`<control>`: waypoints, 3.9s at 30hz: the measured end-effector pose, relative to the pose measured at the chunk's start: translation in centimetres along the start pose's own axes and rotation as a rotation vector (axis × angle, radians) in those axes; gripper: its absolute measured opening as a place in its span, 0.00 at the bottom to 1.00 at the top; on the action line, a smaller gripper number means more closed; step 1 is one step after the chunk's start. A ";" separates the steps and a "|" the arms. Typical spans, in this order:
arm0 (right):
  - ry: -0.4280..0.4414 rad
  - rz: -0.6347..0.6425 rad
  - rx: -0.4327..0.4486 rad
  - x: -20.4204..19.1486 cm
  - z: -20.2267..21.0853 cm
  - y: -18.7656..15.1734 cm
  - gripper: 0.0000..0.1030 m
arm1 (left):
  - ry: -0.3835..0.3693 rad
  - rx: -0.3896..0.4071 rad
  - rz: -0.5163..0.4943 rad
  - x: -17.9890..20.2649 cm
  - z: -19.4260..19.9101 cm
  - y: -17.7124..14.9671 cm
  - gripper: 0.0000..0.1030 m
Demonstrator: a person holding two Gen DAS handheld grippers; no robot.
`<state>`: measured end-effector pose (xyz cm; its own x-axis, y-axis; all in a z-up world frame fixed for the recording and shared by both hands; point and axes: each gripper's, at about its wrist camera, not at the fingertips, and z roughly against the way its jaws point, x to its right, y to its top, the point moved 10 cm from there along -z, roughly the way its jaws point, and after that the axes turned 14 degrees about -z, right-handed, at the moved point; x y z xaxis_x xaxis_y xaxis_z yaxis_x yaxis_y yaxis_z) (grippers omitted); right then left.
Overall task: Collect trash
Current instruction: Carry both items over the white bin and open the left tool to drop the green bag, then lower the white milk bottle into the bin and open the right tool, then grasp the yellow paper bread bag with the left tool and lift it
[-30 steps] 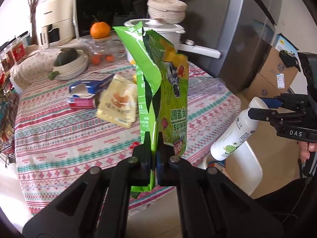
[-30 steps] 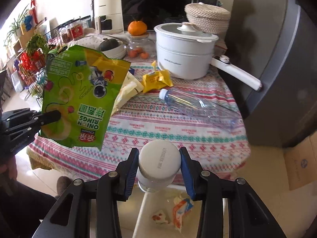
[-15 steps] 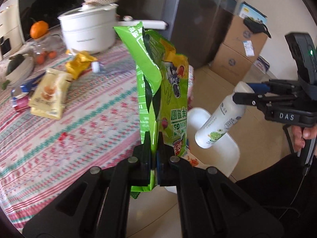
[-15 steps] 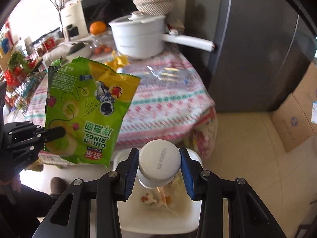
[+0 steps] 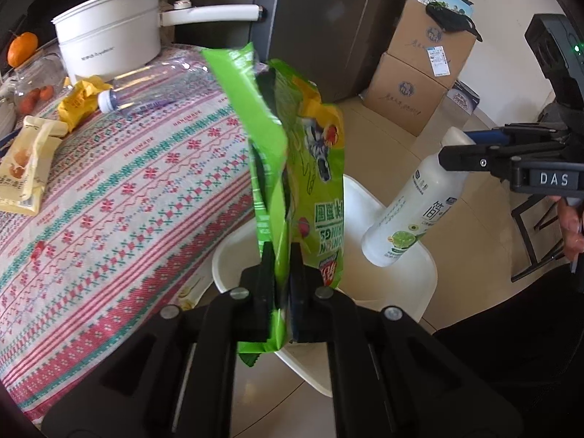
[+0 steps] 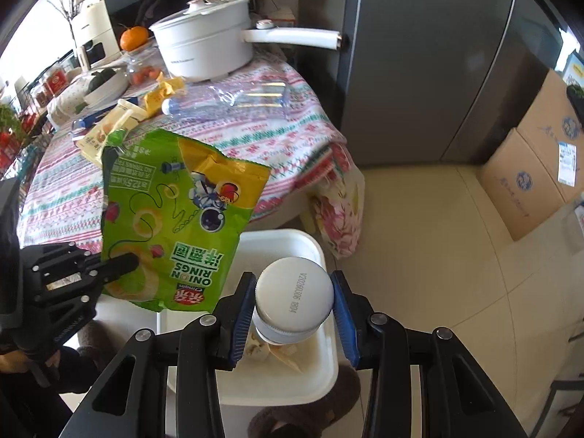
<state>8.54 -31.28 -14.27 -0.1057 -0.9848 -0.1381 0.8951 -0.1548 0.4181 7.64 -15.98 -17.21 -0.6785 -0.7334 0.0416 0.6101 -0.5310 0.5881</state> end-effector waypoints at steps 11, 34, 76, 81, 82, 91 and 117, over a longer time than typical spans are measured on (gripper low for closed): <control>-0.026 -0.003 -0.039 0.7 -0.9 -0.7 0.41 | 0.047 -0.010 -0.038 -1.4 1.7 0.5 0.58; 0.053 0.067 -0.101 -6.1 -2.9 -0.4 0.41 | 0.162 -0.037 0.112 -9.6 6.4 -2.4 0.73; 0.201 -0.008 -0.089 -16.9 -2.9 6.4 0.77 | 0.369 -0.065 0.323 -27.1 9.3 -6.1 0.89; 0.209 -0.087 -0.157 -17.1 -6.1 6.8 0.77 | 0.317 -0.003 0.416 -30.2 7.7 -5.2 0.89; 0.206 -0.098 -0.170 -16.9 -6.6 6.8 0.77 | 0.294 0.011 0.452 -30.7 7.3 -5.1 0.89; 0.071 -0.019 -0.113 -15.1 -9.2 8.4 0.77 | 0.204 0.082 0.706 -33.5 3.5 -5.9 0.88; 0.029 0.140 -0.064 -13.8 -8.4 10.6 0.77 | 0.180 0.139 0.619 -29.3 8.0 -2.4 0.01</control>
<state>23.14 -18.64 -15.51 0.0339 -0.9935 -0.1089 0.9260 -0.0097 0.3773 22.74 10.16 -13.39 -0.1331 -0.9515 0.2773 0.7990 0.0625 0.5981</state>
